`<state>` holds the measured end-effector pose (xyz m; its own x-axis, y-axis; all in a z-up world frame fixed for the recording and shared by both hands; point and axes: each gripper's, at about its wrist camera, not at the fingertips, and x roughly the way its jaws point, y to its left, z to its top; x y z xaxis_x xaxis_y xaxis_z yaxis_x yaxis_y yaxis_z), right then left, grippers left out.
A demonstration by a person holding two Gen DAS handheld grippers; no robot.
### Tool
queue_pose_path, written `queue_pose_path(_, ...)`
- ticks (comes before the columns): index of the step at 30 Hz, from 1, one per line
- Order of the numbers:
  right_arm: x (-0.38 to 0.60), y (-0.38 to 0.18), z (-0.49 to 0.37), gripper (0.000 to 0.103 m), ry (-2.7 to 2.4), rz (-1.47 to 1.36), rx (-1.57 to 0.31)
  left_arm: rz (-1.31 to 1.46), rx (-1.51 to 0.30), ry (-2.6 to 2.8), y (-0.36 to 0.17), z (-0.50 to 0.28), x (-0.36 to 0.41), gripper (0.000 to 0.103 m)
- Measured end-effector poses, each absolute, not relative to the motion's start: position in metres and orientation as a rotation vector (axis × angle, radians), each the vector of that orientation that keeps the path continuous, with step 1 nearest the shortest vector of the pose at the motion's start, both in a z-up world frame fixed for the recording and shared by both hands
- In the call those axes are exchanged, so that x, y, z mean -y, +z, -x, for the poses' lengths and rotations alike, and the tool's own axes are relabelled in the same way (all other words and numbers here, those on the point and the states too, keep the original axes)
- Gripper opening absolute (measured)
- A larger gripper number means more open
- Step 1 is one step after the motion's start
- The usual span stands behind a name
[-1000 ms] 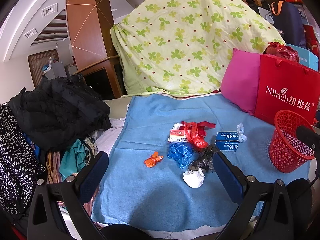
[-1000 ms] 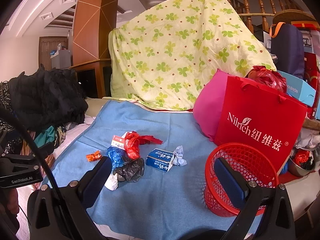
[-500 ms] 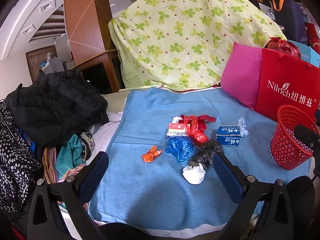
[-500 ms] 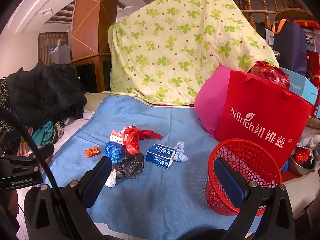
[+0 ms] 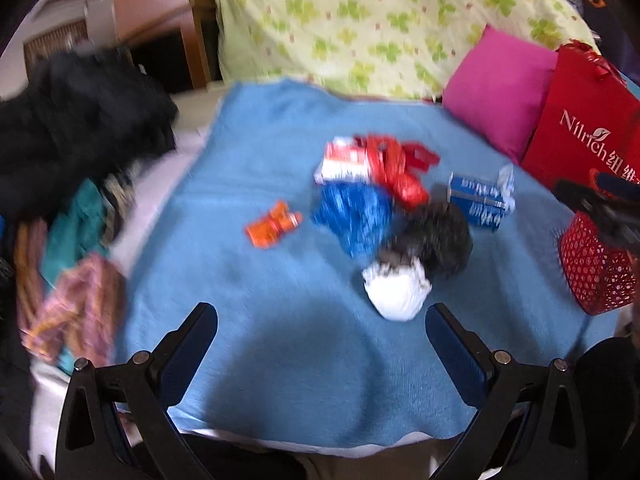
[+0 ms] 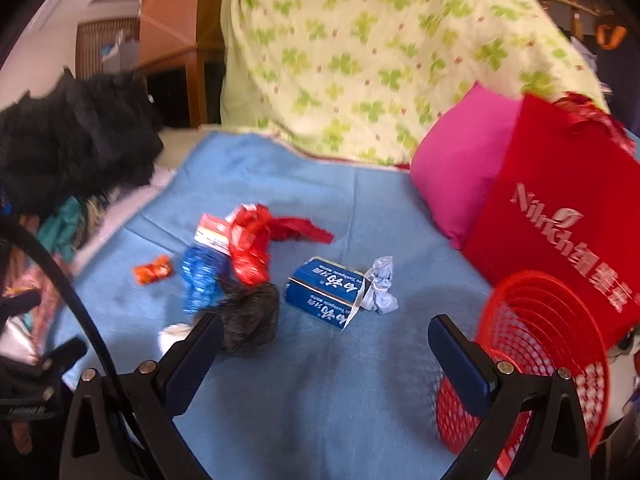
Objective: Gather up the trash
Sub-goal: 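Grasp the white crumpled paper ball with left tool while right tool grasps the blue toothpaste box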
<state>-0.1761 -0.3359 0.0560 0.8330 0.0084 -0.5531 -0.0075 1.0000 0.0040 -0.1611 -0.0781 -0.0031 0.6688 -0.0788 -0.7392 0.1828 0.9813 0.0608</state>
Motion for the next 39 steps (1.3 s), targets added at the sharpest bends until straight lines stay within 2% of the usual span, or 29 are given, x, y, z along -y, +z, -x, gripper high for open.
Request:
queue_pose_path(9, 0.360, 0.001, 0.058, 0.103, -0.006, 0.023, -0.772, -0.049, -0.909, -0.312, -0.046, 0.125, 0.090, 0.103)
queue_pose_path(18, 0.367, -0.025, 0.018, 0.103, 0.138, -0.032, -0.810, 0.007, -0.914, -0.487, -0.065, 0.105, 0.118, 0.103)
queue_pose_path(20, 0.363, -0.029, 0.013, 0.103, 0.163, -0.016, -0.821, 0.015, -0.927, -0.483, -0.070, 0.100, 0.121, 0.100)
queue_pose_path(23, 0.356, -0.037, 0.008, 0.103, 0.195, 0.018, -0.847, 0.019, -0.962, -0.471, -0.077, 0.096, 0.120, 0.088)
queue_pose_path(26, 0.353, -0.046, 0.009, 0.102, 0.214, 0.046, -0.890, 0.027, -0.997, -0.461, -0.085, 0.095, 0.118, 0.071)
queue_pose_path(27, 0.352, -0.048, 0.010, 0.100, 0.220, 0.055, -0.896, 0.036, -1.005, -0.457, -0.087, 0.095, 0.117, 0.063)
queue_pose_path(28, 0.349, -0.049, 0.013, 0.091, 0.226, 0.062, -0.899, 0.048, -1.007, -0.458, -0.087, 0.095, 0.115, 0.057)
queue_pose_path(29, 0.347, -0.050, 0.015, 0.085, 0.234, 0.060, -0.901, 0.056, -1.007, -0.457, -0.088, 0.094, 0.114, 0.056)
queue_pose_path(31, 0.346, -0.053, 0.016, 0.065, 0.245, 0.039, -0.915, 0.069, -1.003, -0.457, -0.086, 0.095, 0.112, 0.050)
queue_pose_path(32, 0.346, -0.055, 0.015, 0.062, 0.247, 0.028, -0.924, 0.062, -0.996, -0.458, -0.085, 0.096, 0.113, 0.048)
queue_pose_path(34, 0.345, -0.060, 0.013, 0.041, 0.252, -0.004, -0.945, 0.061, -0.982, -0.460, -0.085, 0.097, 0.112, 0.043)
queue_pose_path(36, 0.348, -0.062, 0.010, 0.037, 0.259, -0.035, -0.944, 0.064, -0.977, -0.458, -0.082, 0.099, 0.112, 0.042)
queue_pose_path(39, 0.350, -0.054, 0.013, 0.026, 0.283, -0.081, -0.901, 0.058, -0.951, -0.438, -0.076, 0.100, 0.100, 0.040)
